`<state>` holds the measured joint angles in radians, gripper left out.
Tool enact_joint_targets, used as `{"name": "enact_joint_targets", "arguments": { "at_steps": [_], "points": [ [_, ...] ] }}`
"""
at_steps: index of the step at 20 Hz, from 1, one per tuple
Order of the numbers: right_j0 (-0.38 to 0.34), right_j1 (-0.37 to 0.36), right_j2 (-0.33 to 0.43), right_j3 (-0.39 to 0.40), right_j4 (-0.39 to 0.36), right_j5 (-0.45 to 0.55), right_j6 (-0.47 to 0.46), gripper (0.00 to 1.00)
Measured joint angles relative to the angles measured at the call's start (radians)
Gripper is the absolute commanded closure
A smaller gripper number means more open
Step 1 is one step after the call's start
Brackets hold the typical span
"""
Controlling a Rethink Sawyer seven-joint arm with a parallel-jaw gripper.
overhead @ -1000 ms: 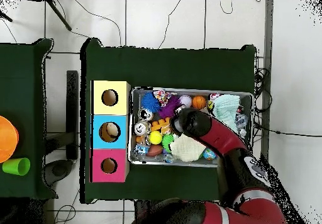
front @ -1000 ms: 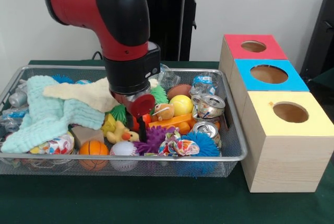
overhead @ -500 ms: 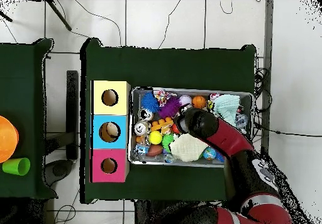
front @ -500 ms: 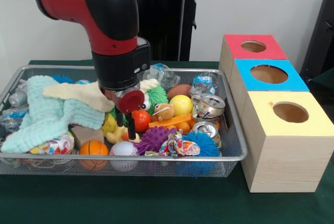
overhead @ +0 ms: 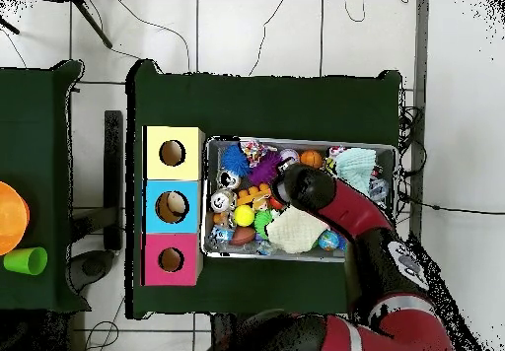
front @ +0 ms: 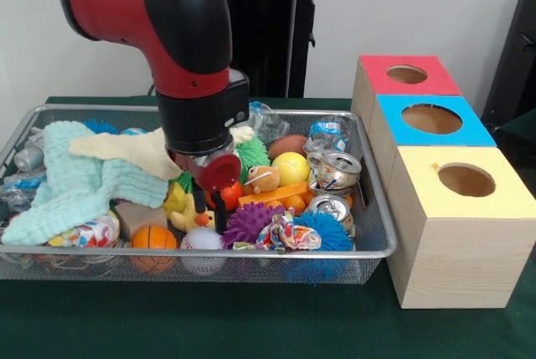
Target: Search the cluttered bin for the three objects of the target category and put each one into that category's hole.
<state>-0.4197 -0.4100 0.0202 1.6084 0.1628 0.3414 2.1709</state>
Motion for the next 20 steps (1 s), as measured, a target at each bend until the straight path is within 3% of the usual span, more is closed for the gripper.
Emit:
{"name": "enact_joint_targets", "arguments": {
  "at_steps": [8, 20],
  "points": [
    [0.069, 0.051, 0.0, -0.073, 0.0, -0.001, 0.0, 0.0],
    [0.034, 0.075, 0.011, -0.111, 0.0, 0.016, 0.0, 0.0]
  ]
}}
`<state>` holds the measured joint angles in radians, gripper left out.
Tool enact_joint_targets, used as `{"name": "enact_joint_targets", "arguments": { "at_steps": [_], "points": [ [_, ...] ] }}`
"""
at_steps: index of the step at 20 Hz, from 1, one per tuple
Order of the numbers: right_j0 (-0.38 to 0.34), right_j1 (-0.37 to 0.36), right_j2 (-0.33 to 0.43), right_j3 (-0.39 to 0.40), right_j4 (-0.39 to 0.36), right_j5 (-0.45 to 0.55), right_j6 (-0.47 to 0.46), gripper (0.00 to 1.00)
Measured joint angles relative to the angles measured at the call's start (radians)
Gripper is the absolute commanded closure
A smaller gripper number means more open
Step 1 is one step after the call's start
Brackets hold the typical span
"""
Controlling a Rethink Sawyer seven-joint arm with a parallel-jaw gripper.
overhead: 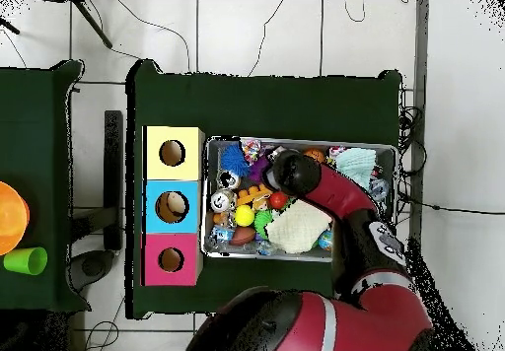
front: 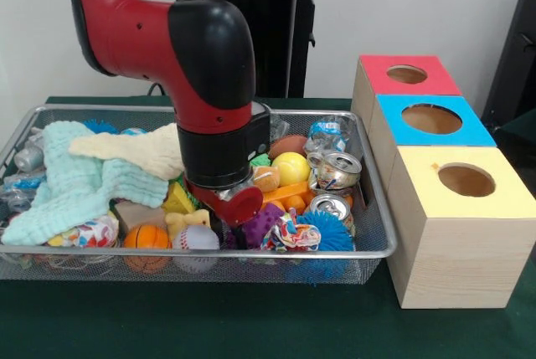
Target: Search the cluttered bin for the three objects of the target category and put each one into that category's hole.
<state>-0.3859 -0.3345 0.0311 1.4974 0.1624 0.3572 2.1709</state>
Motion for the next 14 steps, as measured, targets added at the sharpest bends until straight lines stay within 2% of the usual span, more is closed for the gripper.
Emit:
{"name": "enact_joint_targets", "arguments": {
  "at_steps": [14],
  "points": [
    [-0.04, -0.12, 0.01, 0.02, -0.001, 0.163, 0.0, 0.0]
  ]
}}
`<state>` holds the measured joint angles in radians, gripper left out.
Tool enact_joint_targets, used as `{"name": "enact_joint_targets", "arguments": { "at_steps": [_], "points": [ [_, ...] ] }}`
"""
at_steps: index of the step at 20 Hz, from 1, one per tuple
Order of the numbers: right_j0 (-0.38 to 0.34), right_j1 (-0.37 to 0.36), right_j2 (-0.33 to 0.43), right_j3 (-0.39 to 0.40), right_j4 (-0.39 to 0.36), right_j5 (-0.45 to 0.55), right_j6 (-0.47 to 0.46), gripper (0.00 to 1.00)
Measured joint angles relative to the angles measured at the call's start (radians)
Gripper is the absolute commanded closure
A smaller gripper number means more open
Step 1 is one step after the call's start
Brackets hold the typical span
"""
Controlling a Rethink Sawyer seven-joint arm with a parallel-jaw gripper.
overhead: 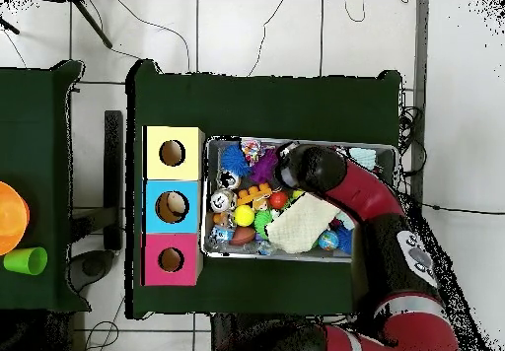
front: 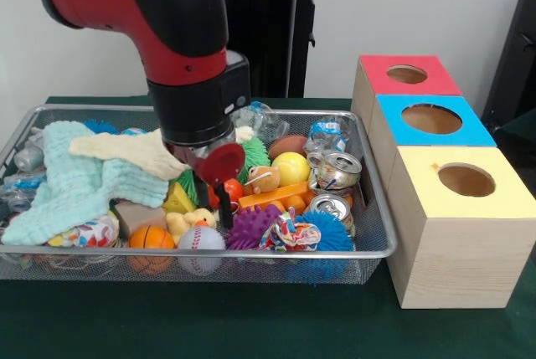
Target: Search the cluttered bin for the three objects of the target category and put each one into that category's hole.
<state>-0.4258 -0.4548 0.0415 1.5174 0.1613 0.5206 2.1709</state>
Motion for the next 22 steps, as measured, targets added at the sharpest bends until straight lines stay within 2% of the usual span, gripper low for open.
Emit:
{"name": "enact_joint_targets", "arguments": {
  "at_steps": [6, 13, 22],
  "points": [
    [0.0, -0.016, 0.0, -0.008, -0.001, 0.023, 0.0, 0.0],
    [0.002, 0.039, 0.0, -0.035, -0.003, 0.013, 0.0, 0.0],
    [0.002, 0.103, 0.0, -0.035, -0.003, -0.058, 0.0, 0.0]
  ]
}}
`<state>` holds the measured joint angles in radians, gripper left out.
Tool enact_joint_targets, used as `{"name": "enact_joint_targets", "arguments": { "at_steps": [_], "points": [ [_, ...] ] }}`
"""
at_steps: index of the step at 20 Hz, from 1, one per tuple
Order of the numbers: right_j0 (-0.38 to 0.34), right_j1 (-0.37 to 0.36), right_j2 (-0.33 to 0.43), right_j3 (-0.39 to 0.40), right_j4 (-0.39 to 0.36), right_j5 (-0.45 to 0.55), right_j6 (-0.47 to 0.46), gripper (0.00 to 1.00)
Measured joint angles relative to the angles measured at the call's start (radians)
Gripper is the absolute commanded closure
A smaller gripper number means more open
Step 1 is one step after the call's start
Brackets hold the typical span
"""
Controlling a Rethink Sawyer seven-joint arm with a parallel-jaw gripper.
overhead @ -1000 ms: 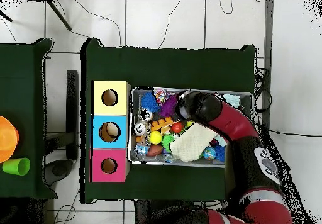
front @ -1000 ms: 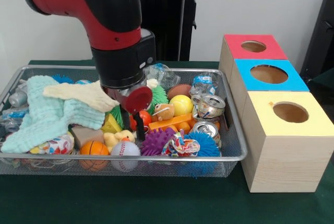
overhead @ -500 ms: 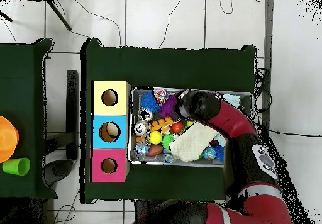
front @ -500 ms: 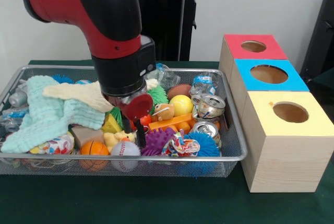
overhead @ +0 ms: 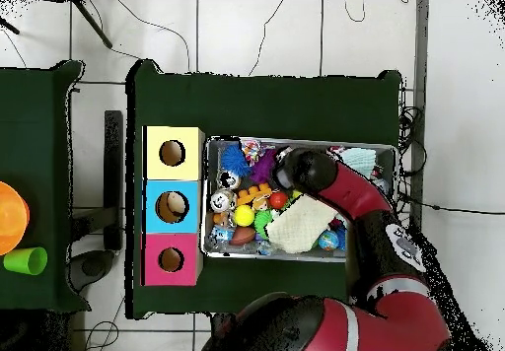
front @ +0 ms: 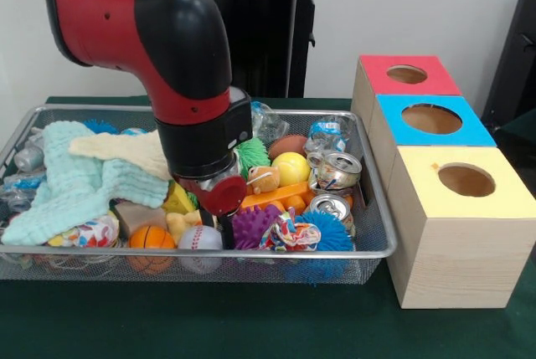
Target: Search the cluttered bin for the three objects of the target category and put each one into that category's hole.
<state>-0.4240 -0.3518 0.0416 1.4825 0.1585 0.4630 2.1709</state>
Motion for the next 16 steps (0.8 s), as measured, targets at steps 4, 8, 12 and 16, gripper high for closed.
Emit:
{"name": "enact_joint_targets", "arguments": {
  "at_steps": [4, 8, 12, 16],
  "points": [
    [-0.001, 0.001, 0.003, 0.013, 0.0, -0.036, 0.0, 0.0],
    [-0.008, -0.026, 0.012, 0.061, 0.0, -0.08, 0.0, 0.0],
    [-0.028, -0.067, 0.026, 0.117, 0.0, -0.099, 0.0, 0.0],
    [-0.044, -0.106, 0.034, 0.162, 0.0, -0.1, 0.0, 0.0]
  ]
}}
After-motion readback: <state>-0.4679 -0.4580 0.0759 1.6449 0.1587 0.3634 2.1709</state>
